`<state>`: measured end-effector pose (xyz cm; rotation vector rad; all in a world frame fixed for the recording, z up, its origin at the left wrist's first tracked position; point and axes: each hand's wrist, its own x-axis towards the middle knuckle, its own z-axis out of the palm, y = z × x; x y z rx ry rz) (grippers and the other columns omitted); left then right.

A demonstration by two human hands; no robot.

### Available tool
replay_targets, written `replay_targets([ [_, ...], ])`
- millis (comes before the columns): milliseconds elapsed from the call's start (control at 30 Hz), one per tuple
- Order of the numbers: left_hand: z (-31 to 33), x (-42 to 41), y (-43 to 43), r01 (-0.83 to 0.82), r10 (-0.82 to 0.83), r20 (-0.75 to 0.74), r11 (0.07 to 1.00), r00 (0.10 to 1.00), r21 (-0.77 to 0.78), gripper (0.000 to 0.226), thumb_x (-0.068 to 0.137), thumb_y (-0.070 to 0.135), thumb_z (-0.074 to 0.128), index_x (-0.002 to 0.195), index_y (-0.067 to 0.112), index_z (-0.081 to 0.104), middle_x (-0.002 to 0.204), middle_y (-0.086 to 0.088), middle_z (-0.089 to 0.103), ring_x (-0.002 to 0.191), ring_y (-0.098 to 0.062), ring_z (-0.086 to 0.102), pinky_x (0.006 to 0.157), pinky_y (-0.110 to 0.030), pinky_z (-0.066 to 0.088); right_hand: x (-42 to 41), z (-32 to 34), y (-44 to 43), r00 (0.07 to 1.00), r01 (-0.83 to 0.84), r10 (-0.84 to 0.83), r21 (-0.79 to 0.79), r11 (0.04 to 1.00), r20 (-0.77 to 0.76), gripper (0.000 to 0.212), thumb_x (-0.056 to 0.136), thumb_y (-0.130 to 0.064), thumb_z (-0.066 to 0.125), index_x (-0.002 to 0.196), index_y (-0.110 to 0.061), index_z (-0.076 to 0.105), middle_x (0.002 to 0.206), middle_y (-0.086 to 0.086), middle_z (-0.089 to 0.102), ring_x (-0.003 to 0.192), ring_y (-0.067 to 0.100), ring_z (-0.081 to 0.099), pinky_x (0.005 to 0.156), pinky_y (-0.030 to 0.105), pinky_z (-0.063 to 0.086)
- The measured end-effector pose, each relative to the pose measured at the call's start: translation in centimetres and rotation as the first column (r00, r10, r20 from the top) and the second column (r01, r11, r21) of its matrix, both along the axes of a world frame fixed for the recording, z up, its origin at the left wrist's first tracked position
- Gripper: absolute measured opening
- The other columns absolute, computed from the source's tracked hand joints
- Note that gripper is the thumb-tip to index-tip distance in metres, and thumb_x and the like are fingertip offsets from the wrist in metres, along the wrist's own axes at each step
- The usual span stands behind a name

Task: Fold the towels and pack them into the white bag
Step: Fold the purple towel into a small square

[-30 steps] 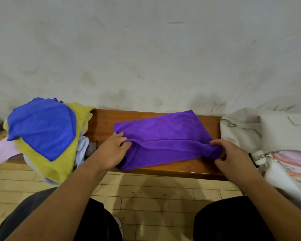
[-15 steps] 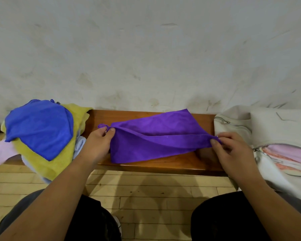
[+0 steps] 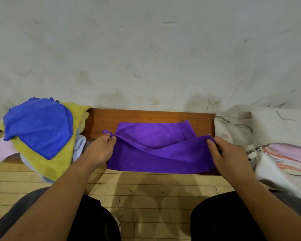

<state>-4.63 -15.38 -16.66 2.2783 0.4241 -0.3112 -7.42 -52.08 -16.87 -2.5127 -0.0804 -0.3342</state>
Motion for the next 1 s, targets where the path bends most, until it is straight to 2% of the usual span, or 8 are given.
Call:
replay_targets([
  [167, -0.3, 0.1, 0.2, 0.096, -0.106, 0.064, 0.984, 0.992, 0.148, 0.034, 0.107, 0.036, 0.039, 0.09, 0.011, 0.055, 0.077, -0.007, 0.058, 0.077, -0.025, 0.06, 0.071, -0.041, 0.05, 0.2, -0.3, -0.3, 0.999, 0.021, -0.018, -0.083, 0.996, 0.026, 0.03, 0.099, -0.031, 0.061, 0.07, -0.023, 0.057, 0.056, -0.008, 0.053, 0.053, 0.008, 0.052, 0.049, 0.017, 0.035],
  [233, 0.0, -0.2, -0.3, 0.14, -0.168, 0.129, 0.969, 0.977, 0.204, 0.034, 0.106, 0.036, 0.041, 0.086, 0.012, 0.054, 0.072, -0.004, 0.056, 0.069, -0.02, 0.056, 0.062, -0.035, 0.042, 0.3, -0.7, 0.0, 0.989, -0.127, 0.134, -0.098, 0.987, 0.068, 0.023, 0.096, -0.025, 0.065, 0.075, -0.018, 0.065, 0.075, -0.009, 0.062, 0.07, 0.007, 0.06, 0.065, 0.022, 0.045],
  [300, 0.3, -0.4, -0.9, 0.227, -0.255, 0.151, 0.957, 0.955, 0.181, 0.036, 0.106, 0.037, 0.042, 0.086, 0.01, 0.055, 0.077, -0.005, 0.059, 0.073, -0.02, 0.056, 0.063, -0.034, 0.041, 0.5, -1.0, 0.6, 0.948, -0.317, 0.317, -0.027, 0.948, 0.008, 0.019, 0.097, -0.022, 0.064, 0.079, -0.018, 0.068, 0.106, -0.007, 0.071, 0.105, 0.005, 0.065, 0.092, 0.016, 0.046],
  [400, -0.1, -0.3, -1.9, 0.38, -0.396, 0.124, 0.915, 0.91, 0.133, 0.034, 0.106, 0.036, 0.042, 0.095, 0.01, 0.062, 0.115, -0.008, 0.067, 0.106, -0.021, 0.061, 0.09, -0.038, 0.047, 0.5, -1.9, 1.8, 0.866, -0.443, 0.445, 0.063, 0.894, -0.229, 0.025, 0.103, -0.03, 0.055, 0.078, -0.032, 0.06, 0.141, -0.013, 0.059, 0.14, -0.008, 0.039, 0.114, 0.02, 0.036],
  [567, -0.7, 0.0, -1.9, 0.44, -0.456, 0.059, 0.88, 0.888, 0.176, 0.028, 0.107, 0.031, 0.043, 0.084, 0.02, 0.056, 0.152, 0.0, 0.048, 0.141, -0.01, 0.04, 0.101, -0.021, 0.033, 0.9, -3.0, 3.2, 0.829, -0.369, 0.379, 0.106, 0.923, -0.412, 0.032, 0.105, -0.037, 0.048, 0.076, -0.028, 0.055, 0.164, -0.002, 0.032, 0.154, 0.004, 0.013, 0.122, 0.027, 0.024],
  [733, -1.1, 0.1, -1.2, 0.468, -0.485, 0.032, 0.857, 0.874, 0.215, 0.029, 0.107, 0.03, 0.043, 0.083, 0.02, 0.058, 0.16, 0.003, 0.037, 0.146, -0.008, 0.032, 0.109, -0.02, 0.027, 1.3, -3.2, 2.8, 0.891, -0.14, 0.071, -0.123, 0.982, -0.449, 0.032, 0.107, -0.039, 0.04, 0.103, -0.02, 0.065, 0.166, 0.019, 0.019, 0.155, 0.037, 0.007, 0.126, 0.042, 0.013],
  [833, -1.0, 0.1, -0.9, 0.463, -0.482, 0.036, 0.857, 0.875, 0.226, 0.027, 0.107, 0.029, 0.044, 0.09, 0.02, 0.063, 0.16, 0.002, 0.036, 0.147, -0.007, 0.03, 0.112, -0.019, 0.024, 1.4, -3.0, 2.4, 0.897, -0.044, 0.022, -0.04, 0.998, -0.441, 0.027, 0.107, -0.037, 0.041, 0.093, -0.022, 0.059, 0.164, 0.023, 0.021, 0.156, 0.034, 0.009, 0.124, 0.04, 0.014],
  [1000, -0.6, 0.0, -0.1, 0.441, -0.457, 0.023, 0.869, 0.889, 0.226, 0.034, 0.106, 0.027, 0.045, 0.099, 0.005, 0.07, 0.151, 0.002, 0.047, 0.144, 0.0, 0.029, 0.099, -0.011, 0.024, 1.4, -2.4, 2.6, 0.951, -0.116, 0.089, -0.076, 0.99, -0.295, 0.029, 0.106, -0.034, 0.045, 0.09, -0.018, 0.064, 0.165, 0.01, 0.028, 0.156, 0.024, 0.014, 0.122, 0.028, 0.01],
])
